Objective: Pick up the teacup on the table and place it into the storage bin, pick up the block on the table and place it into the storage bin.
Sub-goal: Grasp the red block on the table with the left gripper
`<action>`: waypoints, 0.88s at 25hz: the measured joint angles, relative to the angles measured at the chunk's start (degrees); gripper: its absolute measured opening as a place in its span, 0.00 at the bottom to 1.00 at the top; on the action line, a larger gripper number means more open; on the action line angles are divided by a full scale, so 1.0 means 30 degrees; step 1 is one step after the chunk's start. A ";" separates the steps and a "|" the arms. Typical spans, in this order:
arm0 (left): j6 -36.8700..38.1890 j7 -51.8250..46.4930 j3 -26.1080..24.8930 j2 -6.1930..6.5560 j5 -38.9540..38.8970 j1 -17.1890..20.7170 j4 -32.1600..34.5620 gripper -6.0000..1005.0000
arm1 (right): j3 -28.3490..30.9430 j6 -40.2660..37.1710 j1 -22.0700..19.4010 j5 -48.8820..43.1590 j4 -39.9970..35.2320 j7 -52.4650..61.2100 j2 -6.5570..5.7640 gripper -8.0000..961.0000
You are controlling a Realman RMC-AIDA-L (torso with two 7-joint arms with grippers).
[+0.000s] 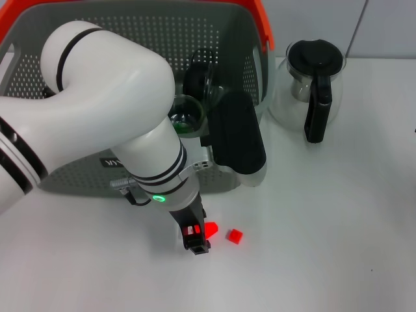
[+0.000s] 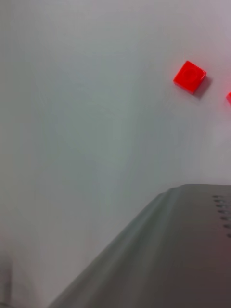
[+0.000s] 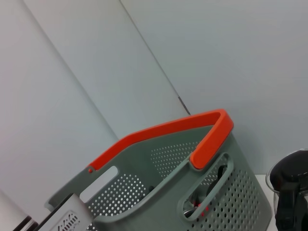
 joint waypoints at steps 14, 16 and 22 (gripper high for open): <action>-0.0544 -0.0024 0.0218 0.0000 0.0005 -0.0122 -0.0588 0.54 | -0.0005 -0.0031 -0.0051 0.0001 -0.0001 0.0000 0.0000 0.86; -0.0549 -0.0023 0.0231 0.0001 0.0028 -0.0119 -0.0613 0.54 | 0.0002 -0.0055 -0.0056 0.0000 -0.0001 0.0001 0.0000 0.86; -0.0541 -0.0023 0.0294 0.0001 -0.0012 -0.0116 -0.0594 0.49 | -0.0031 -0.0062 -0.0093 0.0000 0.0000 0.0001 -0.0001 0.86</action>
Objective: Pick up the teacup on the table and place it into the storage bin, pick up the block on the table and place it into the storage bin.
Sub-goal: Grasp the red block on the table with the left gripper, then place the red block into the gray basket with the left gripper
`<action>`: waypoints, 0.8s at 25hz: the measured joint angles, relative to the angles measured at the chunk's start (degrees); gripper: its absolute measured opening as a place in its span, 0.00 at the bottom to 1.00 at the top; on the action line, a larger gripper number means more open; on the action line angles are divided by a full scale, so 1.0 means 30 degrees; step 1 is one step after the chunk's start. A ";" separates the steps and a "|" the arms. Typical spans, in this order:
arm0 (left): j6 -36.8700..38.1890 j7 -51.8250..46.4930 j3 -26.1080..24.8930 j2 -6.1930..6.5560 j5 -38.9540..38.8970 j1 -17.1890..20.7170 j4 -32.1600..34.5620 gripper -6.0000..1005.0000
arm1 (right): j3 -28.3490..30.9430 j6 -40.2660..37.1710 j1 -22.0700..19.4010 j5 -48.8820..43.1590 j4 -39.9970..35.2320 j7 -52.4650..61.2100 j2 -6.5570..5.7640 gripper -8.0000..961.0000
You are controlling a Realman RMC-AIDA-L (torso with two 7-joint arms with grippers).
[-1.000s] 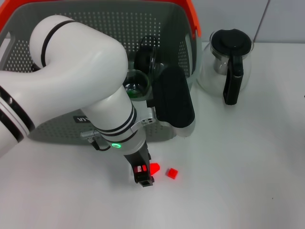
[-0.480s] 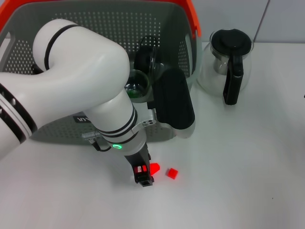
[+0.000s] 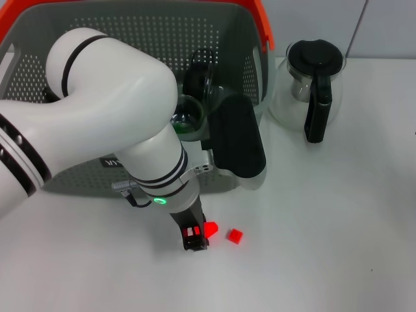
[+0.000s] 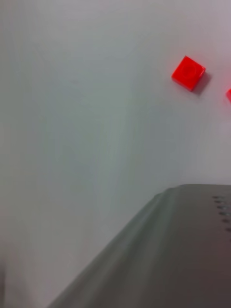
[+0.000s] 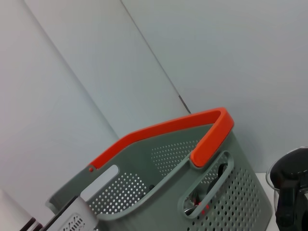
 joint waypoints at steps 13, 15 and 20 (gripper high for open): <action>0.0753 0.0148 -0.0107 0.0001 -0.0048 0.0024 0.0680 0.31 | 0.0003 -0.0029 0.0000 0.0001 0.0001 -0.0001 0.0001 0.86; 0.1624 0.0261 -0.0287 0.0000 -0.0080 0.0112 0.1499 0.31 | 0.0032 -0.0022 -0.0003 0.0001 0.0000 0.0001 -0.0010 0.86; 0.5289 0.1616 -0.2780 0.0007 -0.1094 0.0744 0.5720 0.31 | 0.0049 -0.0013 -0.0001 0.0001 0.0001 0.0000 -0.0029 0.86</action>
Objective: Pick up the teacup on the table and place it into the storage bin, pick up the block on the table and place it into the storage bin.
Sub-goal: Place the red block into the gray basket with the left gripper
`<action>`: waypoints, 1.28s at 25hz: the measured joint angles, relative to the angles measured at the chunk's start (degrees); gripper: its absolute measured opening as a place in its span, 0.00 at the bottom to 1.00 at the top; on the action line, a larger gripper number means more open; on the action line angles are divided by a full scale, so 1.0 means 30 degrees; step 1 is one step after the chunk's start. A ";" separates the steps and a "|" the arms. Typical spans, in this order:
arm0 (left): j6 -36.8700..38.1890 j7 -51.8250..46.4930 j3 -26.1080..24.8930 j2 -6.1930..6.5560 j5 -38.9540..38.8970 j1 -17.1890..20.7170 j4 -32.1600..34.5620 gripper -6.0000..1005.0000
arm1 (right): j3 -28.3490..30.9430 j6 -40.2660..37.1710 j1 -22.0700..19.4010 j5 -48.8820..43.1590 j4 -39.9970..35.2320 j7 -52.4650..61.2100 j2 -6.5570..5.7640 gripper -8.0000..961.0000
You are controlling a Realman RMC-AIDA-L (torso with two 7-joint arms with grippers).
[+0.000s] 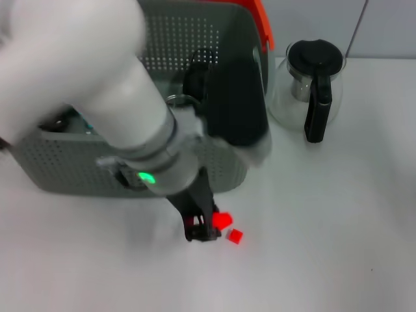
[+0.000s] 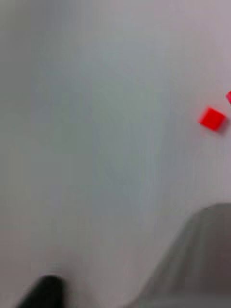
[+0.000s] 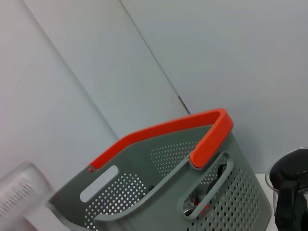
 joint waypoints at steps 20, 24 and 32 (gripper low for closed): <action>-0.1593 0.3922 -1.5059 0.1249 -0.4278 -0.0096 0.0494 0.34 | -0.0005 -0.0011 0.0000 0.0000 0.0001 -0.0031 0.0001 0.86; -0.4216 0.3806 -1.4544 0.1315 -0.2315 -0.1112 -0.3217 0.34 | -0.0003 0.0052 -0.0014 0.0016 0.0000 -0.0033 0.0000 0.86; -0.8082 0.3188 -1.2470 0.1031 0.1594 -0.2835 -0.8546 0.35 | -0.0011 0.0072 0.0155 0.0005 0.0000 -0.0087 0.0001 0.86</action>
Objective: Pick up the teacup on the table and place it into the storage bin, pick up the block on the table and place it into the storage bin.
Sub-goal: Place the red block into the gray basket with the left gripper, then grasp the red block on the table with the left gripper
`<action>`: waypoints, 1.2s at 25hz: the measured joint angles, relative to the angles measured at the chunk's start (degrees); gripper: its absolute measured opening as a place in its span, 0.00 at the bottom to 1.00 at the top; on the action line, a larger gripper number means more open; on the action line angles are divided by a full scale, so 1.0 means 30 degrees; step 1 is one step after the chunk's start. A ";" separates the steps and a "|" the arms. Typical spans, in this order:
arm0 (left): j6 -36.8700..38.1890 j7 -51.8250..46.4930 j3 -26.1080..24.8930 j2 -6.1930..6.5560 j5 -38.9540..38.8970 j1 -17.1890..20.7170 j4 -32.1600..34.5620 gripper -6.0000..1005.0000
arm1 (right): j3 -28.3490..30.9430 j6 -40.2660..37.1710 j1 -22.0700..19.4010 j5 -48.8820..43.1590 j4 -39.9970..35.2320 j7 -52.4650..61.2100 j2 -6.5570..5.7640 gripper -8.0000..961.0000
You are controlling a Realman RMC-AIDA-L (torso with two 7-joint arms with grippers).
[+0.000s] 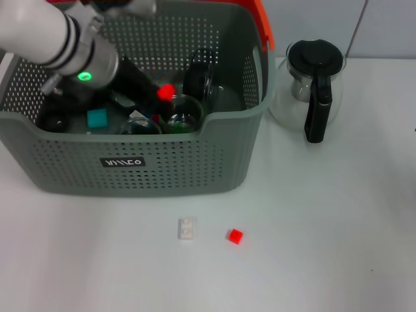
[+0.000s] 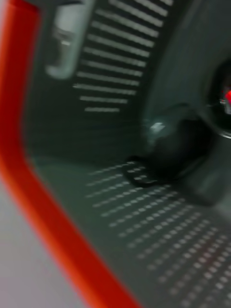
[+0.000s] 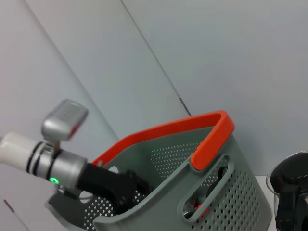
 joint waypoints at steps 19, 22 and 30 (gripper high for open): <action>0.2187 -0.1245 -0.0046 -0.0723 -0.3759 0.3107 0.7180 0.45 | 0.0008 -0.0004 0.0057 0.0080 -0.0005 -0.0002 -0.0001 0.86; 0.4213 -0.0553 -0.1341 -0.0746 -0.6471 0.4004 0.9190 0.58 | 0.0007 -0.0001 0.0093 0.0105 -0.0006 -0.0001 -0.0001 0.86; 1.1296 0.2525 -0.4535 -0.0648 -1.0665 0.4814 0.8568 0.86 | 0.0008 0.0004 0.0151 0.0115 0.0001 0.0017 0.0024 0.86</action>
